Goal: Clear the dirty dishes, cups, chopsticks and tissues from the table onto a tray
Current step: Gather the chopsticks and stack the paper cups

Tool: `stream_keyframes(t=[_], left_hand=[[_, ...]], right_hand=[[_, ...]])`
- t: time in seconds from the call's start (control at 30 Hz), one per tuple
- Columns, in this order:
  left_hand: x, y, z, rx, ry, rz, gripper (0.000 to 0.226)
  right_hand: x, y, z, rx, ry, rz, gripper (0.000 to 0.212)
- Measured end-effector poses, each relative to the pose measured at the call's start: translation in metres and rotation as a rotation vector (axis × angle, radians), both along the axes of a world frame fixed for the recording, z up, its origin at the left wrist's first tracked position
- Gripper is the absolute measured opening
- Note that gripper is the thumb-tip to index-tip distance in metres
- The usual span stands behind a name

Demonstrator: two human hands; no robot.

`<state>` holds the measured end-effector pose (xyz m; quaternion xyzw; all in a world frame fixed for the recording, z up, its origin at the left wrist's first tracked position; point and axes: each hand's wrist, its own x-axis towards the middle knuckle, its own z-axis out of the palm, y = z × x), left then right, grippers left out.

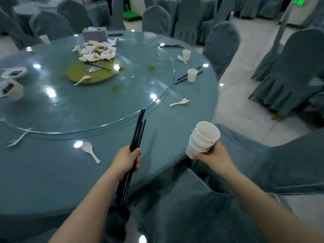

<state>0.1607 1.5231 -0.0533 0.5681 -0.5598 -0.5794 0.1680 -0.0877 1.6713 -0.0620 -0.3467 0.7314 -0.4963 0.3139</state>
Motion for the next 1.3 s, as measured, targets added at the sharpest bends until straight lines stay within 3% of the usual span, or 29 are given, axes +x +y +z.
stream_keyframes(t=[0.27, 0.47, 0.67, 0.8, 1.03, 1.3], left_hand=[[-0.073, 0.064, 0.041, 0.001, 0.093, -0.176, 0.020], [-0.148, 0.125, 0.071, 0.049, 0.170, -0.325, 0.036], [-0.233, 0.202, 0.097, 0.008, 0.161, -0.463, 0.032], [-0.281, 0.237, 0.112, 0.004, 0.195, -0.502, 0.032], [-0.343, 0.257, 0.119, 0.021, 0.182, -0.536, 0.033], [-0.435, 0.213, 0.095, 0.134, 0.258, -0.223, 0.022]], right_hand=[[-0.048, 0.111, 0.053, -0.064, 0.070, -0.153, 0.065], [-0.112, 0.210, 0.092, -0.145, 0.135, -0.244, 0.075], [-0.189, 0.309, 0.120, -0.180, 0.221, -0.280, 0.062], [-0.233, 0.356, 0.132, -0.169, 0.269, -0.274, 0.066], [-0.296, 0.374, 0.133, -0.177, 0.271, -0.281, 0.066], [-0.389, 0.312, 0.124, -0.162, 0.223, -0.233, 0.061]])
